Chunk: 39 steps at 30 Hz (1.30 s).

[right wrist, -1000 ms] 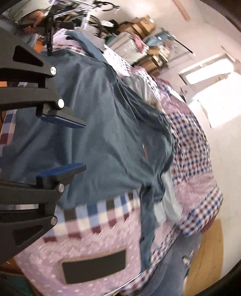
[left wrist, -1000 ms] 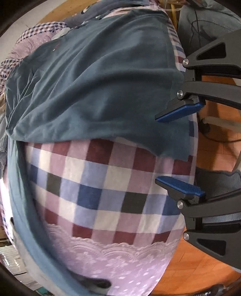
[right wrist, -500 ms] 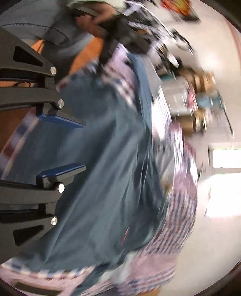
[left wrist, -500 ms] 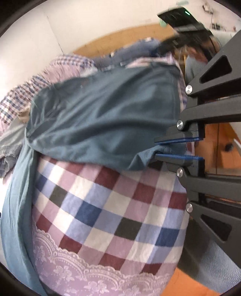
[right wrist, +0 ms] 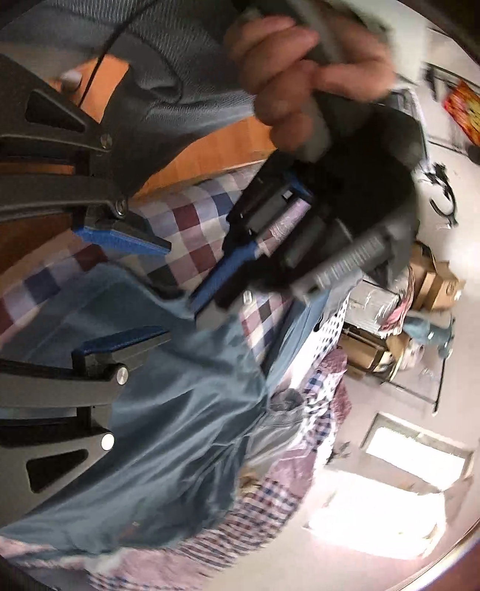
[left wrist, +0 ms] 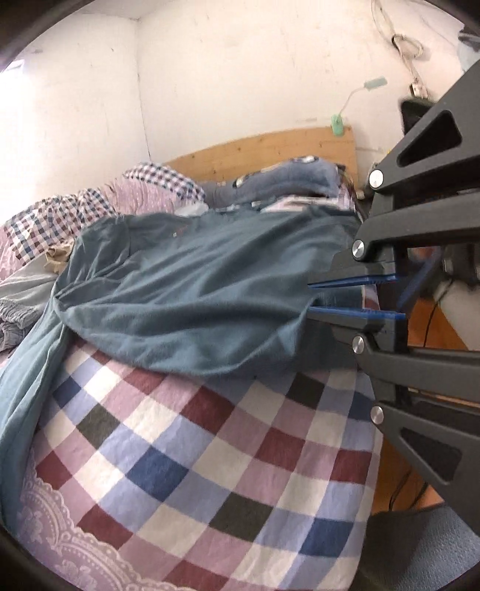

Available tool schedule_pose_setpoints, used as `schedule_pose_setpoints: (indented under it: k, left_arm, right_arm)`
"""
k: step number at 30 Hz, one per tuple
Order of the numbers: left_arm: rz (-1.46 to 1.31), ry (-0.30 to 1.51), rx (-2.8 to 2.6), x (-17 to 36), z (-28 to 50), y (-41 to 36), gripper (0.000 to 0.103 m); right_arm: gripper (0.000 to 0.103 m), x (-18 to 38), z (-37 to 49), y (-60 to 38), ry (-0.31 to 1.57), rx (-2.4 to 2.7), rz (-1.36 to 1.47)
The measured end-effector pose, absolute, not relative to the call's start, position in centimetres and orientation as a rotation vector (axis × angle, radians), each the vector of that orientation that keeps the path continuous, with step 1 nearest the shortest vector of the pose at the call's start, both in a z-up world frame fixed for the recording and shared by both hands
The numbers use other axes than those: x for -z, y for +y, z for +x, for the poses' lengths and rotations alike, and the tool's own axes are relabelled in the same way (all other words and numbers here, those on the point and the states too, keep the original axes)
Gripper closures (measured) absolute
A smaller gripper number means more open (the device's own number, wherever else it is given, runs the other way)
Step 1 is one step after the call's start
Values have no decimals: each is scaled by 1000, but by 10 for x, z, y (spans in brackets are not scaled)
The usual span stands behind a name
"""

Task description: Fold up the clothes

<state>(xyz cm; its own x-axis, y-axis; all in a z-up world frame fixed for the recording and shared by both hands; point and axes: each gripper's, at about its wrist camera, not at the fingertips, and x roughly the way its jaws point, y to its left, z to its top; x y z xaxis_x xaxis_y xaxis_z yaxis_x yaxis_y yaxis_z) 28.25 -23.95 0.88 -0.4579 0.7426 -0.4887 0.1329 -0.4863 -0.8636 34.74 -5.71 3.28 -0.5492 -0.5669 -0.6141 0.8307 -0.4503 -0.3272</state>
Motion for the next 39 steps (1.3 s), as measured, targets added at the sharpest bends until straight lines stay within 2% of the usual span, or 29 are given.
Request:
schedule_pose_setpoints:
  k: [5, 9, 11, 14, 16, 21, 24, 26, 28, 35, 39]
  left_arm:
    - [-1282, -1299, -1976, -11, 273, -238, 93]
    - [-1367, -1277, -2076, -7, 276, -247, 93]
    - [-1434, -1226, -2175, -8, 279, -250, 85]
    - [-1534, -1116, -2294, -9, 285, -252, 80]
    - [-1597, -1046, -2331, -8, 288, -251, 80]
    - [-1693, -1026, -2272, 8, 292, -256, 78]
    - [-1693, -1030, -2248, 10, 292, -255, 67]
    - [-1689, -1036, -2231, 9, 292, -253, 56]
    - [-1696, -1029, -2230, 11, 290, -250, 52]
    - [-1760, -1086, -2262, 17, 280, -243, 49]
    - [-1793, -1006, -2302, 13, 283, -238, 49]
  right_arm:
    - [63, -15, 344, -75, 838, 2104, 526]
    - [65, -2, 346, -81, 886, 2078, 518]
    - [63, 4, 350, -80, 907, 2036, 513]
    - [63, 10, 346, -79, 901, 2016, 551]
    - [63, 9, 338, -77, 865, 2030, 587]
    - [61, -7, 310, -68, 686, 2107, 668]
    - [59, -9, 298, -59, 587, 2129, 716]
    - [57, -7, 292, -55, 542, 2139, 769]
    - [56, -7, 286, -49, 496, 2149, 819]
    - [52, -18, 272, -32, 376, 2210, 857]
    - [51, -23, 267, -26, 340, 2233, 866]
